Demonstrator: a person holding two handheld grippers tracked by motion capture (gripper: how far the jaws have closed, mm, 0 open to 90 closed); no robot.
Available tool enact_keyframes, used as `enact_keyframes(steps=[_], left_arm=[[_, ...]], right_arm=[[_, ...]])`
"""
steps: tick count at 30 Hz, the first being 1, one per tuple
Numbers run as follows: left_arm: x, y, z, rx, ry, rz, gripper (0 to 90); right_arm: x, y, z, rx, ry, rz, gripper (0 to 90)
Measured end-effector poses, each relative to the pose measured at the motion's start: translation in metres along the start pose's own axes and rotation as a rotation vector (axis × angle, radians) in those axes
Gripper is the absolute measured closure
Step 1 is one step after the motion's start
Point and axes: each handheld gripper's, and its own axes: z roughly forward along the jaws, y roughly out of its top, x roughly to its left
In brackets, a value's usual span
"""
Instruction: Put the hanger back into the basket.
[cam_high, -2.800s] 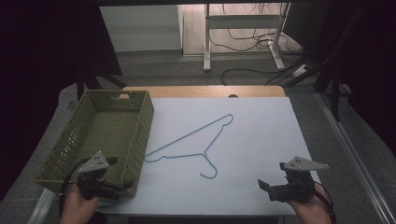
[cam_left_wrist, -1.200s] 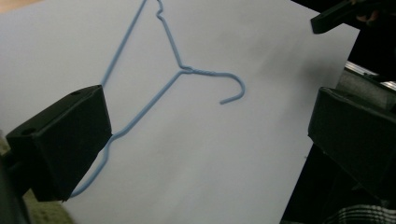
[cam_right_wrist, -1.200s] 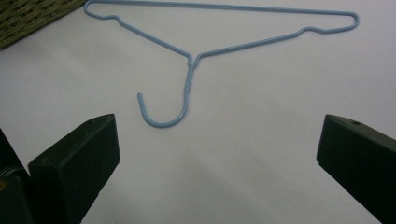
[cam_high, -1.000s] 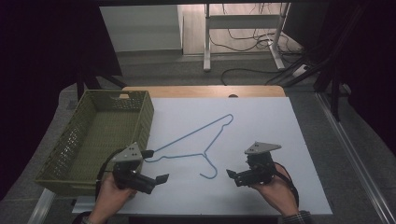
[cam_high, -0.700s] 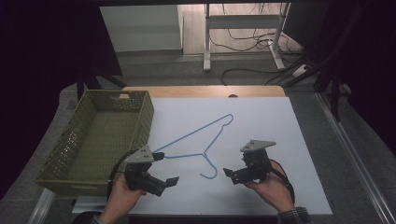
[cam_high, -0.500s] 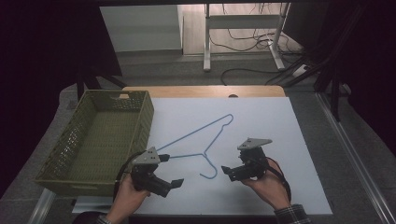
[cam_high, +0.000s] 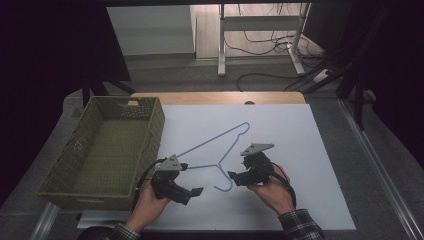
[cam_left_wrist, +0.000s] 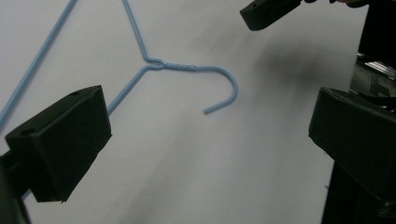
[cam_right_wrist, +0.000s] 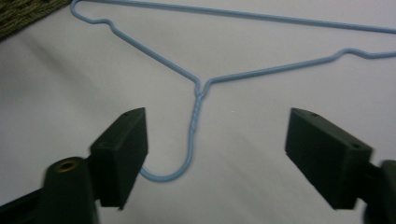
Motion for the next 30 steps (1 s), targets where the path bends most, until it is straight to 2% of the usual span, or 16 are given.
enact_keyframes(steps=[4,10,16,21,26,30], left_arm=[[0.005,-0.001,0.006,-0.003,0.02,0.001,0.0],[0.008,-0.003,0.016,0.014,0.054,0.019,0.0],[0.011,-0.006,0.021,0.025,0.039,0.048,0.0],[0.014,-0.008,0.022,0.019,0.029,0.042,0.0],[0.016,-0.011,0.024,0.039,0.034,0.035,0.0],[0.017,-0.011,0.024,0.036,0.03,0.024,0.0]], right_arm=[[0.002,0.004,0.01,0.006,0.014,-0.001,30.1],[0.003,0.011,0.026,0.018,0.018,-0.008,44.9],[0.007,0.01,0.043,0.039,0.009,-0.023,62.7],[0.009,0.003,0.053,0.066,0.014,-0.023,69.6],[0.008,-0.003,0.061,0.092,0.011,-0.015,72.4],[0.008,-0.006,0.063,0.11,0.011,-0.002,73.9]])
